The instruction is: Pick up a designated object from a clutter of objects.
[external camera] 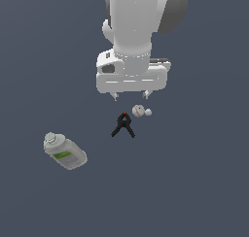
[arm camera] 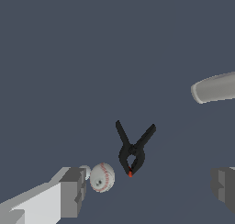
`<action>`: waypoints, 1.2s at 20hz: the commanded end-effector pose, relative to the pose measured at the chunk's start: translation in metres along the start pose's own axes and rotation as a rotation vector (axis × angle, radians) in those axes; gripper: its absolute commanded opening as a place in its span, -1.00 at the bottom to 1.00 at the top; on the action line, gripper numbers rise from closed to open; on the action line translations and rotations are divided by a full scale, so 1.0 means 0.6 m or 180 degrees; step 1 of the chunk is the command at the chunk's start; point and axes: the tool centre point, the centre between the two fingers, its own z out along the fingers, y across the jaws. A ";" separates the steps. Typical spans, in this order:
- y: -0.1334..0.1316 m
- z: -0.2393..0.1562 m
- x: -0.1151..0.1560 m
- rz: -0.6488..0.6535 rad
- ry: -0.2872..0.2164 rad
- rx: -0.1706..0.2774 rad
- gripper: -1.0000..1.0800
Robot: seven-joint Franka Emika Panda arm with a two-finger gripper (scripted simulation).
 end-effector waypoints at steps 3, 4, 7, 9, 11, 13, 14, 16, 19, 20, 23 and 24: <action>0.001 0.001 0.000 -0.0011 -0.0001 0.0011 0.92; 0.001 0.002 0.000 -0.0007 -0.0001 0.0009 0.92; 0.000 0.005 -0.001 0.0031 -0.0001 0.0007 0.92; -0.002 0.011 -0.003 0.0076 -0.0001 0.0005 0.92; -0.004 0.017 -0.005 0.0134 -0.0001 0.0003 0.92; -0.006 0.025 -0.007 0.0205 -0.0001 0.0000 0.92; -0.008 0.029 -0.008 0.0245 -0.0001 -0.0002 0.92; -0.011 0.039 -0.012 0.0336 -0.0001 -0.0005 0.92; -0.016 0.057 -0.018 0.0498 0.0000 -0.0011 0.92; -0.018 0.063 -0.021 0.0559 0.0001 -0.0014 0.92; -0.025 0.085 -0.030 0.0761 0.0003 -0.0021 0.92; -0.028 0.092 -0.033 0.0831 0.0003 -0.0023 0.92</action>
